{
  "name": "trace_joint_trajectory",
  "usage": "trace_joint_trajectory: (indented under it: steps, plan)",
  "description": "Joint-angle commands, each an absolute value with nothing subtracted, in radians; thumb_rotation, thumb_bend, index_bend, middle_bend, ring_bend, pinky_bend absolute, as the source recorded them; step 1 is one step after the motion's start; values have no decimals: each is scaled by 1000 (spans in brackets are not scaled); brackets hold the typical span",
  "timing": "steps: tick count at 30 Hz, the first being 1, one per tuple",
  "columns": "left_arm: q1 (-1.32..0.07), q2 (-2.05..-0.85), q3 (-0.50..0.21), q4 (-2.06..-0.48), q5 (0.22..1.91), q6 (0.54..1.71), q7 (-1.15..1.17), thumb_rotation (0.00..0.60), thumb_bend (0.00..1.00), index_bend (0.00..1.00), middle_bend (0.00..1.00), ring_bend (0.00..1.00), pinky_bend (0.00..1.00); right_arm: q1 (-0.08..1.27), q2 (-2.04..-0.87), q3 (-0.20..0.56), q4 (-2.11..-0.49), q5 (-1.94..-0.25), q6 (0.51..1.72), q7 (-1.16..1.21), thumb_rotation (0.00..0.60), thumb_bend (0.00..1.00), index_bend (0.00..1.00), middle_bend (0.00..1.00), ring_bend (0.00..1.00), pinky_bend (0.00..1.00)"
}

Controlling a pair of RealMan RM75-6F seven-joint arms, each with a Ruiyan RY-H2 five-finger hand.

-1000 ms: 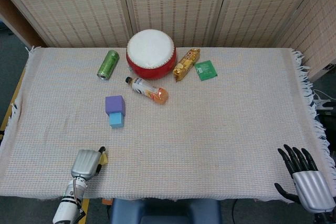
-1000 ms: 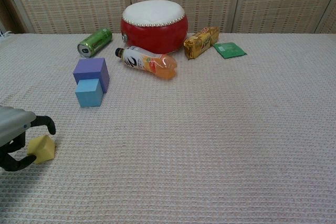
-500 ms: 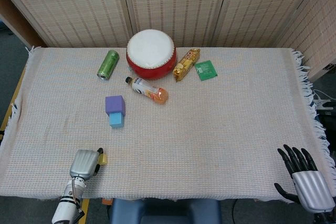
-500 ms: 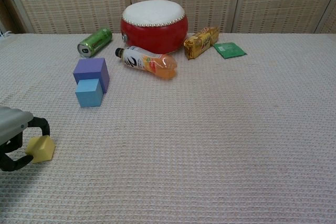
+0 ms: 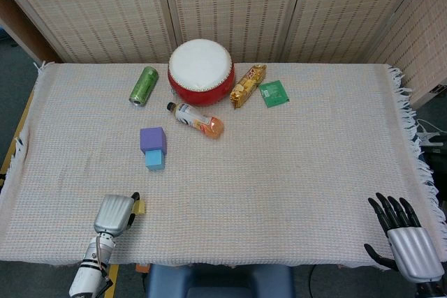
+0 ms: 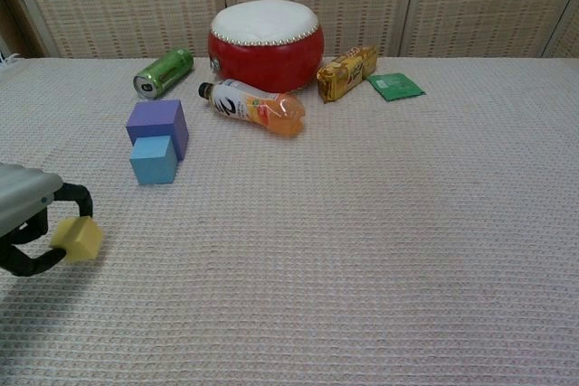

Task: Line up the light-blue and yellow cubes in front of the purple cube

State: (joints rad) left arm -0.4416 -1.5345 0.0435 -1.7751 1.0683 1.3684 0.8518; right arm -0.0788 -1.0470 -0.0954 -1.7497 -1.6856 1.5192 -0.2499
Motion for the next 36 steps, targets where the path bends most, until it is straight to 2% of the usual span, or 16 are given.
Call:
trace_joint_trajectory:
  steps: [1, 13, 36]
  plan:
    - [-452, -1543, 27, -1757, 1085, 1362, 854, 600, 393, 496, 1000, 1000, 1000, -78, -1049, -94, -1749, -1683, 1517, -253, 463, 26, 0, 0, 0, 0]
    - [-540, -1619, -80, -1630, 1038, 1288, 925, 600, 394, 496, 1000, 1000, 1000, -66, -1052, -83, -1747, -1649, 1490, -252, 462, 26, 0, 0, 0, 0]
    - [-607, -1703, -113, -1512, 996, 1242, 970, 600, 395, 496, 1000, 1000, 1000, -58, -1048, -80, -1751, -1628, 1480, -246, 463, 26, 0, 0, 0, 0]
